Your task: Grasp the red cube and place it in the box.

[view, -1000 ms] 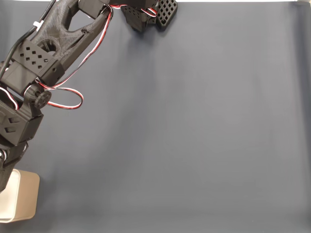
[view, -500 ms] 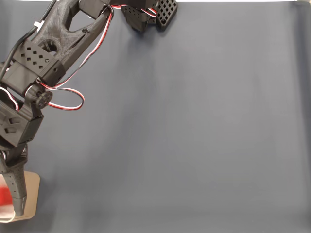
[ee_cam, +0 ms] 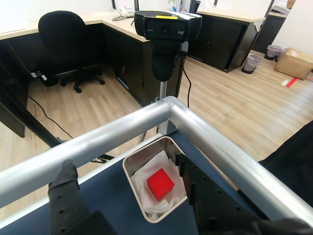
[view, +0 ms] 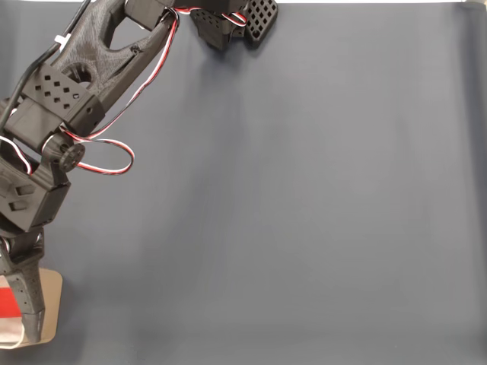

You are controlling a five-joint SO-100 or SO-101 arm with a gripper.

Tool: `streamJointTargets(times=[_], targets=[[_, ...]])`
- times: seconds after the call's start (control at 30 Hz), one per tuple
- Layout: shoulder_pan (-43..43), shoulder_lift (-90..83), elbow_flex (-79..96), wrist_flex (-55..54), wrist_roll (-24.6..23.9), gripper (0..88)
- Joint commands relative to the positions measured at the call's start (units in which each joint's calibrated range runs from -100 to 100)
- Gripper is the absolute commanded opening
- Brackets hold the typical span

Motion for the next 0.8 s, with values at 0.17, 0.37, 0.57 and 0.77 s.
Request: streamJointTargets(times=[0.17,0.37,0.57,0.77], targets=[[-0.85,-1.15,-3.49,-1.35,-0.54,45.0],[-0.85,-1.07,-3.39,-1.44,-0.49,44.9],[-0.85,-1.15,-3.49,-1.44,-0.49,43.4],[-0.85,-1.5,-3.58,-1.52,-0.68,23.0]])
